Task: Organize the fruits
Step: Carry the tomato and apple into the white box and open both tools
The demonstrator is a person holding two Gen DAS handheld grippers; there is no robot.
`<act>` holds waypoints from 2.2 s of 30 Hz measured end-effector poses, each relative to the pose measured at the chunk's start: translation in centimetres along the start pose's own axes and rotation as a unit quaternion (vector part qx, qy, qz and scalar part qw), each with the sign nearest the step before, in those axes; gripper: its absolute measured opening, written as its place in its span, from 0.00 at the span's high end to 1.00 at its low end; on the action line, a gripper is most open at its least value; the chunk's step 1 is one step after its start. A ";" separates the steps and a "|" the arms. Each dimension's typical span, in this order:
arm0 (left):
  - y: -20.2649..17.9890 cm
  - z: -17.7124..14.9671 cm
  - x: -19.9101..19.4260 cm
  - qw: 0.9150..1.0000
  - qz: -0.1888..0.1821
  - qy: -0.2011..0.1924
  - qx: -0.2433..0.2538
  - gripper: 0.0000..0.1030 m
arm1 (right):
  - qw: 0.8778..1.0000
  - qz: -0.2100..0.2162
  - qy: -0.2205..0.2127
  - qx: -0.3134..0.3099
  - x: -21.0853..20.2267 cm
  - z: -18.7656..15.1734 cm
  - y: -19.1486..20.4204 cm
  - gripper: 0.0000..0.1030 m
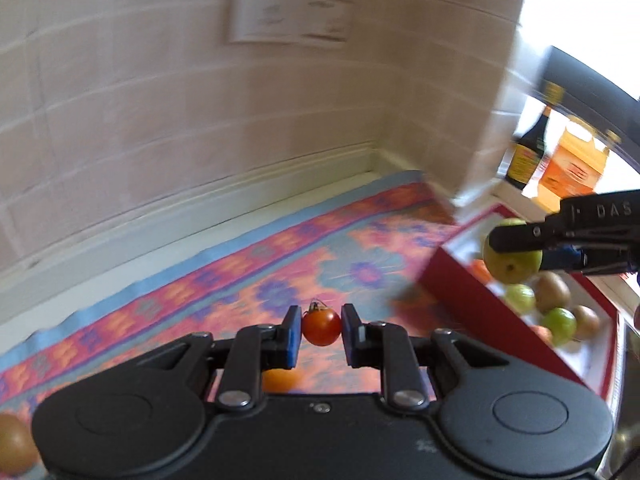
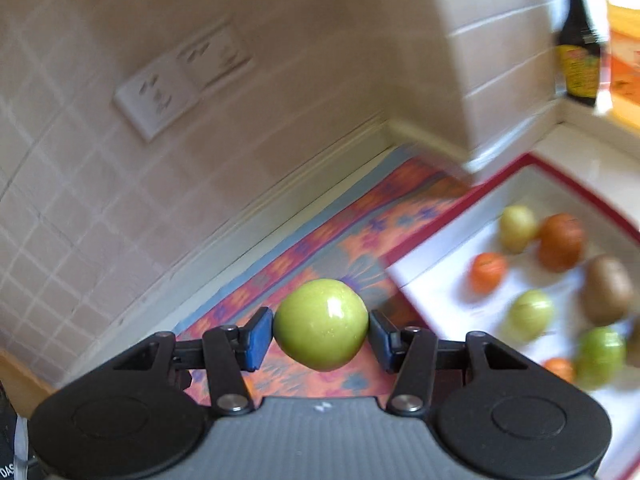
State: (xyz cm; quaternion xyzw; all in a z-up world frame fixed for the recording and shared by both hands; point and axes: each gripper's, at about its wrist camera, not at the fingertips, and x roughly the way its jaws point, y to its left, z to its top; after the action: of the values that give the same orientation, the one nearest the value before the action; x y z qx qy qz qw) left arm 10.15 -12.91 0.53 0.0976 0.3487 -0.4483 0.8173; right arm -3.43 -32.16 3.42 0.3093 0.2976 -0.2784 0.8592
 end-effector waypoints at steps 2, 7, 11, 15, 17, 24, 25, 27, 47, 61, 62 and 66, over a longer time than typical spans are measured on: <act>-2.2 0.6 0.0 1.000 -0.015 -0.006 0.022 0.77 | 1.000 -0.013 -0.019 0.014 -2.1 0.4 -2.1 0.48; -7.0 1.8 0.8 0.997 -0.063 -0.010 0.054 0.77 | 0.995 -0.057 -0.062 0.046 -7.0 0.9 -7.4 0.48; -10.2 2.8 1.7 0.993 -0.091 -0.013 0.080 0.77 | 0.990 -0.090 -0.088 0.068 -10.3 1.0 -11.6 0.48; -13.3 3.7 2.6 0.987 -0.114 -0.016 0.108 0.77 | 0.985 -0.115 -0.094 0.085 -12.0 0.9 -14.6 0.48; -14.6 4.1 3.3 0.985 -0.121 -0.015 0.119 0.77 | 0.984 -0.126 -0.090 0.086 -12.3 0.6 -15.7 0.48; -18.1 4.4 5.8 0.980 -0.138 0.003 0.146 0.77 | 0.985 -0.149 -0.049 0.077 -10.6 -0.4 -18.4 0.48; -18.3 4.4 6.3 0.979 -0.139 0.008 0.147 0.77 | 0.985 -0.149 -0.042 0.075 -10.2 -0.6 -18.7 0.48; -18.7 4.4 7.4 0.979 -0.139 0.019 0.145 0.77 | 0.986 -0.151 -0.026 0.069 -9.3 -0.7 -19.1 0.48; -19.8 1.9 13.6 0.982 -0.062 0.072 0.164 0.77 | 0.975 -0.169 0.118 -0.081 -1.6 -3.6 -17.8 0.48; -20.2 3.7 19.7 0.967 -0.038 0.146 0.205 0.77 | 0.962 -0.182 0.137 -0.147 -0.1 -3.2 -17.7 0.59; -20.2 3.6 20.2 0.966 -0.038 0.155 0.203 0.77 | 0.963 -0.182 0.137 -0.147 -0.1 -3.2 -17.8 0.59; -20.7 3.1 21.0 0.963 -0.026 0.162 0.214 0.76 | 0.964 -0.177 0.135 -0.142 -0.3 -3.4 -18.0 0.59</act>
State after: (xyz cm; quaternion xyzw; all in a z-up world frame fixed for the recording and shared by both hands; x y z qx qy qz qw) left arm 2.56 -40.29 -7.88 0.3326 0.3749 -0.5117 0.6978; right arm -16.73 -41.49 -5.12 0.1614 0.4976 -0.3368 0.7829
